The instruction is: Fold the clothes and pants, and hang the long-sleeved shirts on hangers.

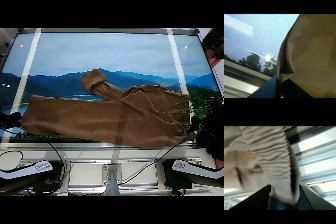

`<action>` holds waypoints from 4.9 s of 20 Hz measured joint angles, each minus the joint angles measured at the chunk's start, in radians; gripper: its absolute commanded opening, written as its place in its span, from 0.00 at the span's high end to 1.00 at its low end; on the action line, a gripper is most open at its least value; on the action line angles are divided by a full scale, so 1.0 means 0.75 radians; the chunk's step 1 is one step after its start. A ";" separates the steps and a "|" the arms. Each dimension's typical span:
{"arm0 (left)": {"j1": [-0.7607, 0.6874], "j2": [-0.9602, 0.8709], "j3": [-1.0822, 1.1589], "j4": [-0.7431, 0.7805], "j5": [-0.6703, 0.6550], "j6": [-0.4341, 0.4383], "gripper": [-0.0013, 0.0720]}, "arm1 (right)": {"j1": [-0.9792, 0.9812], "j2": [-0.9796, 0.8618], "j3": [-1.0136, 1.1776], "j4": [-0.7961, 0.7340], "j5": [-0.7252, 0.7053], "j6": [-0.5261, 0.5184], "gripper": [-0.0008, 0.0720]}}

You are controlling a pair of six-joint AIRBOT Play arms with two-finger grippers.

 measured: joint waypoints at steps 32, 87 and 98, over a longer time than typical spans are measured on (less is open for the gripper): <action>-0.143 0.062 0.391 0.005 -0.238 -0.268 0.24 | -0.279 -0.510 0.448 0.584 -0.241 -0.640 0.27; -1.471 -0.592 0.439 -0.211 1.119 -0.078 0.67 | -0.143 -0.657 0.377 0.782 -0.094 -0.978 0.95; -1.430 -0.472 0.590 -0.192 1.232 -0.172 0.96 | -0.143 -0.646 0.378 0.782 -0.059 -0.960 0.95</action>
